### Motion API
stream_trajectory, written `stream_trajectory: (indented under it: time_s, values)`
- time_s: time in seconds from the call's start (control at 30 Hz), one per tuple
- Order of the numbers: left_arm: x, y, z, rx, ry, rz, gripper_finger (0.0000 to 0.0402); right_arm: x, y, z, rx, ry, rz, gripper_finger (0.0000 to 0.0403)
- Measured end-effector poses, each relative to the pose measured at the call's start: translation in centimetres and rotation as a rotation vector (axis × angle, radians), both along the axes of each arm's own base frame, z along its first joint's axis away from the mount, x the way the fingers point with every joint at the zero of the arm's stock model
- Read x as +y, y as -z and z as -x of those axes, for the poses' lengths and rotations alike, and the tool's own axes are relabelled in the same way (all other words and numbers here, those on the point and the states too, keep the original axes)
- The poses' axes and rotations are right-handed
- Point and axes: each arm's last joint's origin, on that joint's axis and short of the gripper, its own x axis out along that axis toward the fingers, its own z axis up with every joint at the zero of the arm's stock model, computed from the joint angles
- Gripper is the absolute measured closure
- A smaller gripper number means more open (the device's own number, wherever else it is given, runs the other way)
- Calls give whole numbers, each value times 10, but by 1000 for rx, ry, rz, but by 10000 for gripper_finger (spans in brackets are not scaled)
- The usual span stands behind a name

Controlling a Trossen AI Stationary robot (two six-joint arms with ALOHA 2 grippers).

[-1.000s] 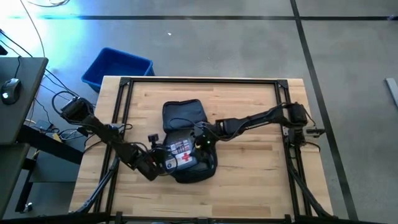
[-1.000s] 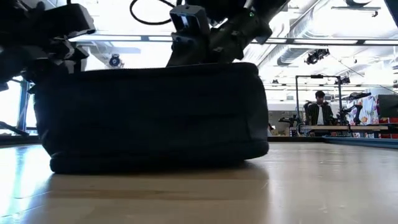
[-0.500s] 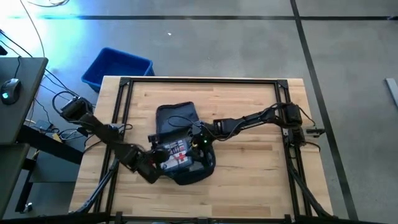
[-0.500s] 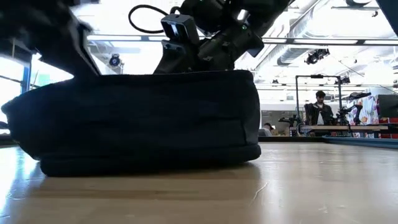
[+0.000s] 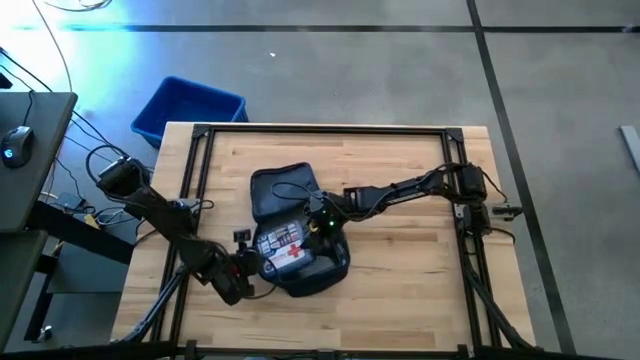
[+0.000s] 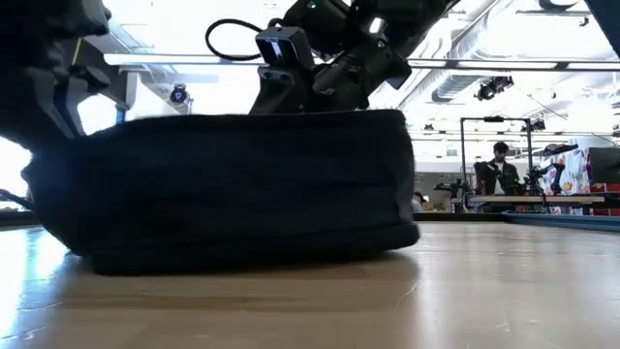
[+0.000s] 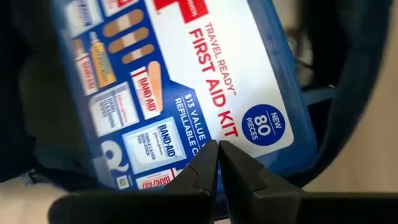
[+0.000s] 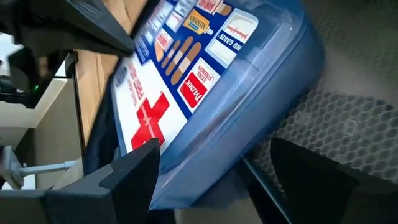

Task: Unpack backpack
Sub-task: Remove the blue first aid kit from the black backpack

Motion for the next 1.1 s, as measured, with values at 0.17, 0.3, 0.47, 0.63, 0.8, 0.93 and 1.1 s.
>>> stream_trajectory:
  time_s: [0.17, 0.3, 0.47, 0.63, 0.8, 0.93, 1.1]
  values:
    - [6, 9, -6, -37, 20, 30, 401, 2, 10, -5, -13, 5, -49, 116]
    - [9, 10, -9, -39, 20, 28, 401, 3, 12, -9, -43, 23, -56, 115]
    - [10, 10, -9, -55, 3, 1, 401, 1, 10, -10, -65, 35, -57, 133]
    - [12, 9, -10, -94, -30, -41, 401, 1, 8, -13, -88, 61, -75, 212]
    - [10, 4, -11, -107, -44, -51, 401, 2, 5, -16, -144, 35, -105, 227]
    - [6, -2, -11, -100, -31, -79, 402, 0, 3, -17, -161, 27, -123, 236]
    - [-9, -29, -6, -40, -19, -140, 401, 0, 4, -16, -141, -19, -137, 184]
